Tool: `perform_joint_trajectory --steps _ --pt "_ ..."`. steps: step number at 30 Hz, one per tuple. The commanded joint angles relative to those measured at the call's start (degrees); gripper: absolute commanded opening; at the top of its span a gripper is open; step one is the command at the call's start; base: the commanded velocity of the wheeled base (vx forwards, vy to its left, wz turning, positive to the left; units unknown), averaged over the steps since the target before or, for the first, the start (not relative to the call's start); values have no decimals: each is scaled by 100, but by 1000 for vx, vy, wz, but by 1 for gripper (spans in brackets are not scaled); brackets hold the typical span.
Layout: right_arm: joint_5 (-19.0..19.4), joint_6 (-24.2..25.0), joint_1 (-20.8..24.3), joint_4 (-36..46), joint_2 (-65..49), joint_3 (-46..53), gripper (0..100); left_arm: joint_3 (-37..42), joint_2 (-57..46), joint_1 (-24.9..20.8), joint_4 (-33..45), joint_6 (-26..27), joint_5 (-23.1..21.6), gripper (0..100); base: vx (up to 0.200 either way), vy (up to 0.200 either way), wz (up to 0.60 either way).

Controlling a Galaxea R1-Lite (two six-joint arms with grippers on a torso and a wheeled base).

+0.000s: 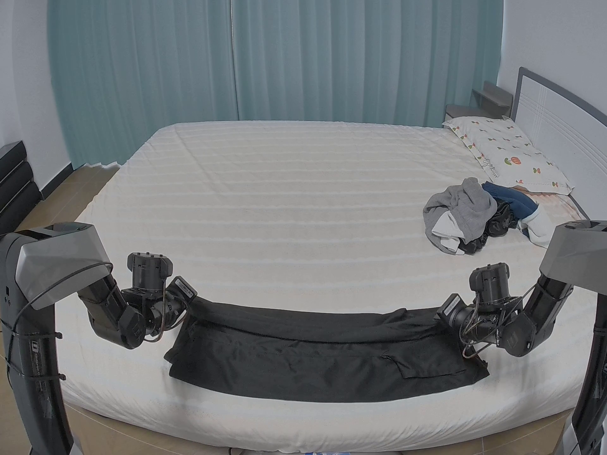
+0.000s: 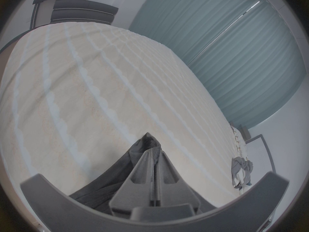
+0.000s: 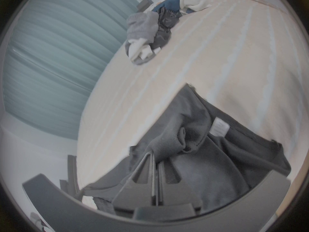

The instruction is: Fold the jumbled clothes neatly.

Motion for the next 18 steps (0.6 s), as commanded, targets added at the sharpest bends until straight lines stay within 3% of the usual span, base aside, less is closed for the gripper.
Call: perform_joint_trajectory --steps 1,4,6,7,10,18 --pt "-83 404 -157 -407 -63 -440 0 -387 -10 42 -225 -514 16 0 0 0 0" --pt "-311 562 -280 -1277 7 -405 0 -430 -1 95 -814 -1086 122 0 0 0 0" --pt "-329 544 -307 -1497 42 -378 0 -387 34 104 -981 -1077 122 0 0 0 0" --pt "-320 465 -342 -1971 262 -185 0 -246 96 104 -1271 -980 122 0 0 0 0" --pt "-311 8 -342 -2376 508 -18 0 -44 175 95 -1429 -725 122 0 0 0 0" --pt "-285 -765 -280 -2824 921 597 0 413 324 95 -1587 -304 122 0 0 0 0"
